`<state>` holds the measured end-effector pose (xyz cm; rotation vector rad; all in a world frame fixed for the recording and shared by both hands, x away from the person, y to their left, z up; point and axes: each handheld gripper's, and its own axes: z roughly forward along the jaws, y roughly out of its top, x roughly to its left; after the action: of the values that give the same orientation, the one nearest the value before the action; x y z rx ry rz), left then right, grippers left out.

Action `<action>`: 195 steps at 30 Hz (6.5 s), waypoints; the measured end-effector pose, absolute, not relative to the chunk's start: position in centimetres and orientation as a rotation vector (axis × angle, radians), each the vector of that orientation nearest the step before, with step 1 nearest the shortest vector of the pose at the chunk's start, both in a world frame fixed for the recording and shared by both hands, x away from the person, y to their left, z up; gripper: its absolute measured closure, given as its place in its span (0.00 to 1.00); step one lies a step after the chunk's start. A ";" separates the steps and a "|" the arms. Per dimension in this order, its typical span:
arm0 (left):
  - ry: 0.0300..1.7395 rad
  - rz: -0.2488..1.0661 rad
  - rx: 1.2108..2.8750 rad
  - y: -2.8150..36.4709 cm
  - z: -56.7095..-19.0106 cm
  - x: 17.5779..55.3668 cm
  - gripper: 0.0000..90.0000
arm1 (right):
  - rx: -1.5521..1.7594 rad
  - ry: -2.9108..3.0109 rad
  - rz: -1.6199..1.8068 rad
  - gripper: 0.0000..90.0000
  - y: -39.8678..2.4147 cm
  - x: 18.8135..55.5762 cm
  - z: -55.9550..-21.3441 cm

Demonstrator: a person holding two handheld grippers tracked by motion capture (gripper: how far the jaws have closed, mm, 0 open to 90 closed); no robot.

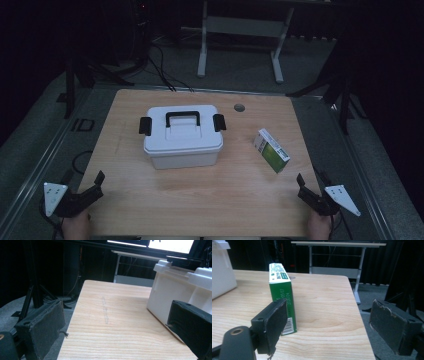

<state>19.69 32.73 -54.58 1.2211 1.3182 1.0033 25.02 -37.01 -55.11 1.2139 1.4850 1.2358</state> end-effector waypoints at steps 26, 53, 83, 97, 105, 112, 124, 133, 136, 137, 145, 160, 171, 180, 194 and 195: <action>1.283 0.800 1.279 34.5 -51.5 20.8 0.02 | 1.263 1.547 1.312 0.13 -35.0 27.1 -48.8; 1.154 0.694 1.440 31.9 -48.7 27.8 0.07 | 1.055 1.817 1.412 0.30 -25.1 34.1 -45.5; 1.082 0.506 1.706 27.0 -54.1 33.3 1.00 | 1.074 2.114 1.368 1.00 -15.6 39.2 -53.0; 1.007 0.476 1.684 25.6 -54.2 34.1 1.00 | 1.046 2.147 1.424 1.00 -14.1 39.5 -52.9; 1.007 0.464 1.701 25.6 -54.1 34.2 1.00 | 1.063 2.150 1.444 1.00 -14.1 39.5 -52.9; 1.011 0.456 1.692 25.3 -54.2 33.9 1.00 | 1.077 2.153 1.456 1.00 -14.5 39.1 -52.9; 0.991 0.455 1.734 24.1 -53.8 32.6 1.00 | 1.077 2.162 1.439 1.00 -15.6 37.5 -52.7; 0.987 0.438 1.727 23.4 -53.9 31.4 1.00 | 1.071 2.165 1.454 1.00 -16.7 35.6 -52.8; 0.988 0.431 1.731 23.1 -53.8 31.0 1.00 | 1.063 2.172 1.446 1.00 -16.9 35.0 -52.7; 0.987 0.426 1.730 23.1 -53.9 30.8 1.00 | 1.063 2.172 1.447 1.00 -17.0 34.8 -52.7; 0.959 0.410 1.752 22.2 -53.8 29.6 1.00 | 1.049 2.178 1.452 1.00 -18.2 33.1 -52.7; 0.921 0.356 1.760 20.4 -53.8 27.4 1.00 | 1.050 2.177 1.453 1.00 -20.6 30.2 -52.6; 0.872 0.315 1.780 19.1 -53.8 25.4 1.00 | 1.037 2.181 1.452 1.00 -22.4 28.3 -52.5; 0.854 0.284 1.786 18.7 -53.8 24.2 1.00 | 1.033 2.180 1.488 1.00 -23.4 26.5 -52.5; 0.827 0.254 1.802 18.4 -53.8 22.8 1.00 | 1.047 2.188 1.506 1.00 -24.2 24.6 -52.7; 0.826 0.249 1.803 18.4 -53.7 22.7 1.00 | 1.050 2.189 1.513 1.00 -24.3 24.5 -52.8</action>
<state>22.68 18.36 -53.74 1.8032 0.8256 0.2489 24.50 -24.28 -52.75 1.0503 2.1889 1.5128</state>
